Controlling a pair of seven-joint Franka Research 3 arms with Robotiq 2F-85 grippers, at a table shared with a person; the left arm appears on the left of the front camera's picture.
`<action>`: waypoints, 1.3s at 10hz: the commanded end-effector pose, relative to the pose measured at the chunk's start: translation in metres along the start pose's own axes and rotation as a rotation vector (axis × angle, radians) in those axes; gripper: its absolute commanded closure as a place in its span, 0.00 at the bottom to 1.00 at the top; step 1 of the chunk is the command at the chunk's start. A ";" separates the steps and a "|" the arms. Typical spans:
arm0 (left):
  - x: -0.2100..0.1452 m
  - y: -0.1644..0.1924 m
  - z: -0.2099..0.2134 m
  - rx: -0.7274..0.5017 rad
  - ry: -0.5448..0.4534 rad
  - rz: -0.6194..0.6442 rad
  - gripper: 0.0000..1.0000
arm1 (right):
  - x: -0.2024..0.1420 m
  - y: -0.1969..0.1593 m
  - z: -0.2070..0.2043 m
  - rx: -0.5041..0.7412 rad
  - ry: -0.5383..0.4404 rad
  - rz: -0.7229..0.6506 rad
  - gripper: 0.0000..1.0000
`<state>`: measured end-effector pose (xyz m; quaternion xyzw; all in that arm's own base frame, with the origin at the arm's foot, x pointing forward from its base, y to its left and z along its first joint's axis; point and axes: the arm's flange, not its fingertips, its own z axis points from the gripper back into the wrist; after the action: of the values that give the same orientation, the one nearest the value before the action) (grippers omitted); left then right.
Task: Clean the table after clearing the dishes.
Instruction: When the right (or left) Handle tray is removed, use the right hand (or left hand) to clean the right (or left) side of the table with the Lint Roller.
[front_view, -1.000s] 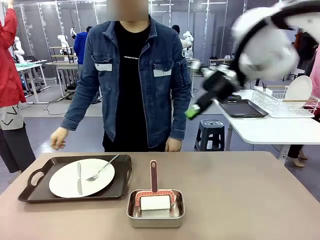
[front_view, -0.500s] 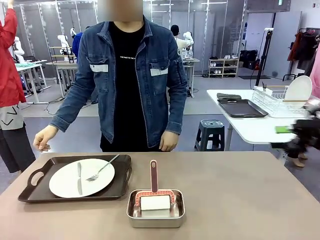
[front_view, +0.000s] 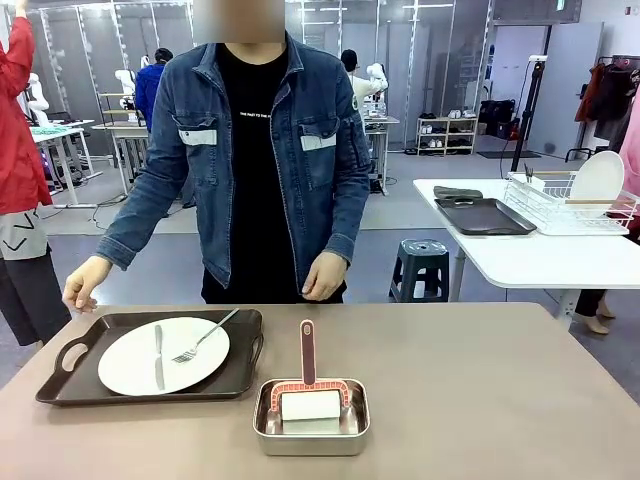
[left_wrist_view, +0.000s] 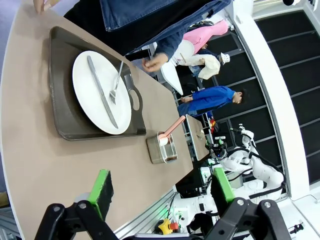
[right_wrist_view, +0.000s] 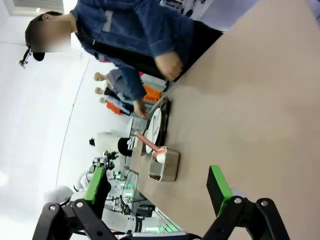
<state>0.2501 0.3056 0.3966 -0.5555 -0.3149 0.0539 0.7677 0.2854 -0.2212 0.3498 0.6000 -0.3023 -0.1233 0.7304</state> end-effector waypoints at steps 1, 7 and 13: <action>-0.001 -0.002 0.003 -0.006 -0.004 -0.004 0.00 | -0.037 0.010 0.001 0.000 -0.030 -0.029 0.00; -0.001 -0.002 0.003 -0.006 -0.004 -0.004 0.00 | -0.006 -0.007 0.018 -0.013 -0.026 -0.022 0.00; -0.001 -0.002 0.003 -0.006 -0.004 -0.004 0.00 | -0.006 -0.007 0.018 -0.013 -0.026 -0.022 0.00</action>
<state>0.2502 0.3055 0.3966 -0.5555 -0.3148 0.0538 0.7677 0.2713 -0.2328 0.3429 0.5987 -0.2966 -0.1382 0.7311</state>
